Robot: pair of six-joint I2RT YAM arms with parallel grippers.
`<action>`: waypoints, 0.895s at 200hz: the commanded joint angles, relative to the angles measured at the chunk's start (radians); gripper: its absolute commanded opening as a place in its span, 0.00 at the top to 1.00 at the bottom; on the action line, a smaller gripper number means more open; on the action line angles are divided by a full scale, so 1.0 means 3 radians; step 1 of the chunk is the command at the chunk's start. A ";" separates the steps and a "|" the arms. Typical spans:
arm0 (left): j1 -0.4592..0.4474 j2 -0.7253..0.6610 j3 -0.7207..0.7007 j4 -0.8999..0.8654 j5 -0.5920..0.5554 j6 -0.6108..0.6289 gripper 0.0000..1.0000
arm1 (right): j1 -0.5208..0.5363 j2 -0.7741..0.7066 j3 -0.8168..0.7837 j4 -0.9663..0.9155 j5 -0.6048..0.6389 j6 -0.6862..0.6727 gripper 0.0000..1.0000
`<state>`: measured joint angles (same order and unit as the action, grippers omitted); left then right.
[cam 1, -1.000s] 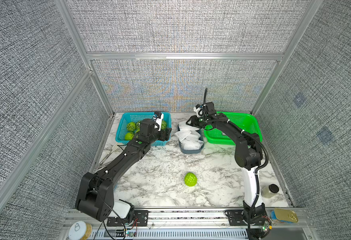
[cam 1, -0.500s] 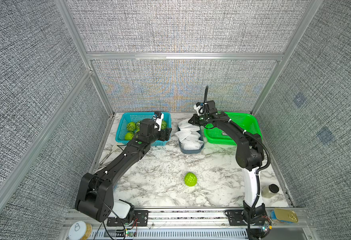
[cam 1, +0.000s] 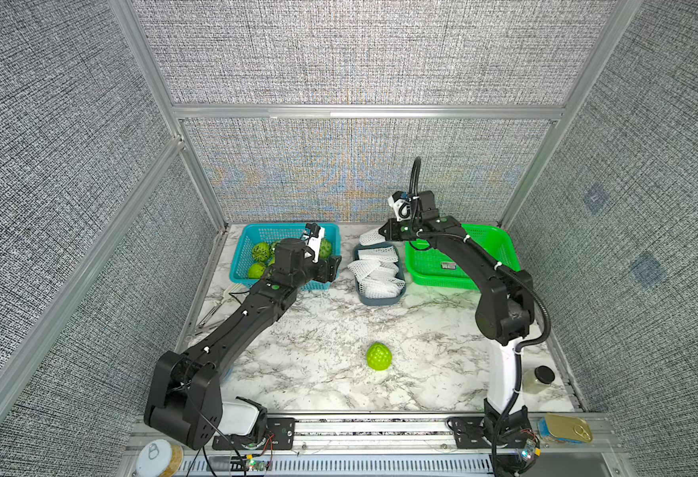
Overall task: Sleeve custard apples in foam nets
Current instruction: Pick up the foam net from the storage box.
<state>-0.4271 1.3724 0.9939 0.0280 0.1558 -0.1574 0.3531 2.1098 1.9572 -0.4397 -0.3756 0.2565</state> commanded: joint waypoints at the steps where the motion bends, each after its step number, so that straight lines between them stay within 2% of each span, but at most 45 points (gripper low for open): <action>1: 0.0007 -0.0053 -0.0029 0.0143 -0.0020 0.0042 0.19 | 0.0005 -0.0106 -0.0010 -0.0102 0.0079 -0.0184 1.00; 81: 0.0005 -0.0261 -0.0182 0.0377 0.0012 0.0276 0.17 | 0.0004 -0.0578 -0.0122 -0.0438 0.0160 -0.0404 1.00; 113: 0.0002 -0.0414 -0.0334 0.0595 0.0172 0.0526 0.16 | 0.0004 -0.0726 -0.0141 -0.0557 0.0124 -0.0434 1.00; 151: -0.0023 -0.0575 -0.0370 0.0489 0.0443 0.0996 0.16 | 0.0014 -0.0899 -0.0231 -0.0692 -0.0004 -0.0466 1.00; 179: -0.0038 -0.0705 -0.0432 0.0456 0.0436 0.1057 0.16 | 0.0071 -0.1045 -0.0374 -0.0841 -0.0014 -0.0558 1.00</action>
<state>-0.4362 1.1851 0.8764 0.1555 0.2588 0.1024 0.3592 1.8275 1.8713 -0.6308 -0.3614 0.1242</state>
